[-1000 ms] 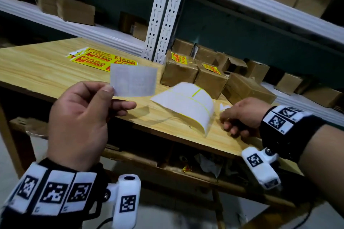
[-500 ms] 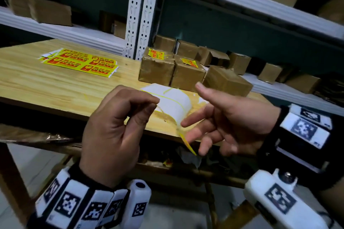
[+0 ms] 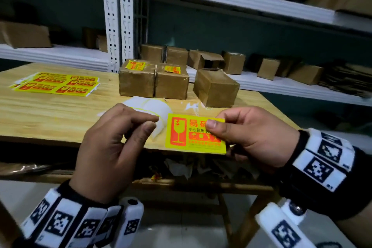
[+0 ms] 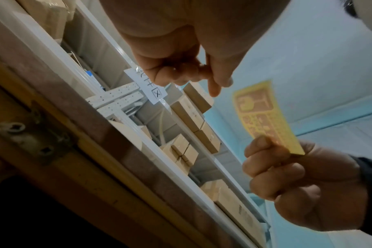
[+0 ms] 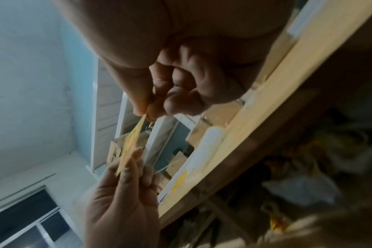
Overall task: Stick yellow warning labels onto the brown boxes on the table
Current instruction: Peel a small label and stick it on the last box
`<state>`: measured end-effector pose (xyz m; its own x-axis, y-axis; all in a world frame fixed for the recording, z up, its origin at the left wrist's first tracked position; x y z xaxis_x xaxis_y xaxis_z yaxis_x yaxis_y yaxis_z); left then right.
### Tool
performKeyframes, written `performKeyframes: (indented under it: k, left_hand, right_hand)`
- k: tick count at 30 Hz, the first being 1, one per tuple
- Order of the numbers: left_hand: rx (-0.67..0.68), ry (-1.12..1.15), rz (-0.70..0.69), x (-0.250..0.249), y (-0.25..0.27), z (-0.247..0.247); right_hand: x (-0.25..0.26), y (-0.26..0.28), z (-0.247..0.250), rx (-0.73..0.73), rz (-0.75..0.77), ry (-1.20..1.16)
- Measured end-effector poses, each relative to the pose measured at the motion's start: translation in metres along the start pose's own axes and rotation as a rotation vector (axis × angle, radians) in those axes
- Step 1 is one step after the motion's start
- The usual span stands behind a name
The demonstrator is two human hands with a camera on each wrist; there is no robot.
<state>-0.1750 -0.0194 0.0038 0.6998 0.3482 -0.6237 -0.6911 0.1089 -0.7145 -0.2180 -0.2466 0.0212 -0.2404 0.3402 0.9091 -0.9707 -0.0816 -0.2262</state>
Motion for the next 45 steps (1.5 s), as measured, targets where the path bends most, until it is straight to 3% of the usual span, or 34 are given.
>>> performKeyframes:
  k: [5, 10, 16, 21, 23, 27, 30, 34, 40, 45]
  left_hand:
    - [0.040, -0.038, 0.097, -0.004, -0.034, -0.004]
    - [0.101, -0.036, 0.092, -0.021, -0.097, -0.020]
    - [0.159, 0.143, 0.216, -0.021, -0.169, -0.076]
    - [0.181, 0.167, 0.417, -0.013, -0.219, -0.132]
    - [0.239, 0.171, 0.470, -0.012, -0.231, -0.153]
    - [0.260, -0.192, 0.359, -0.009, -0.243, -0.173]
    - [0.317, -0.324, 0.347, -0.005, -0.242, -0.189]
    - [0.441, -0.190, 0.373, -0.003, -0.249, -0.219]
    - [0.551, 0.071, 0.564, 0.007, -0.264, -0.255]
    - [0.497, 0.067, 0.396, 0.006, -0.276, -0.264]
  right_hand:
    - [-0.002, -0.003, 0.081, -0.293, 0.108, 0.038]
    - [-0.016, -0.024, 0.143, -0.590, 0.097, -0.234]
    - [-0.033, -0.088, 0.180, -0.763, 0.188, -0.405]
    - [-0.077, -0.140, 0.197, -0.858, 0.175, -0.543]
    - [-0.102, -0.150, 0.198, -0.861, 0.139, -0.563]
    - [-0.122, -0.151, 0.213, -0.859, 0.161, -0.424]
    - [-0.116, -0.148, 0.223, -0.876, 0.199, -0.344]
    - [-0.098, -0.150, 0.203, -0.749, 0.270, -0.456]
    - [-0.090, -0.153, 0.192, -0.632, 0.350, -0.448]
    - [-0.094, -0.153, 0.198, -0.646, 0.339, -0.067]
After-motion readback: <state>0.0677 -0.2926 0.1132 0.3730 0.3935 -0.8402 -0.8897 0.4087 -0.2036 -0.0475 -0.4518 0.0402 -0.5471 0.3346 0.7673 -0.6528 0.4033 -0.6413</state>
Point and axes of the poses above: each hand's wrist, its own y-axis away from the middle knuckle, its own z-axis out of the back of the hand, x = y × z, the point moved 7 cm from there along -y, towards the middle knuckle, and after that the axes turned 14 degrees about z, right-handed, at the moved point
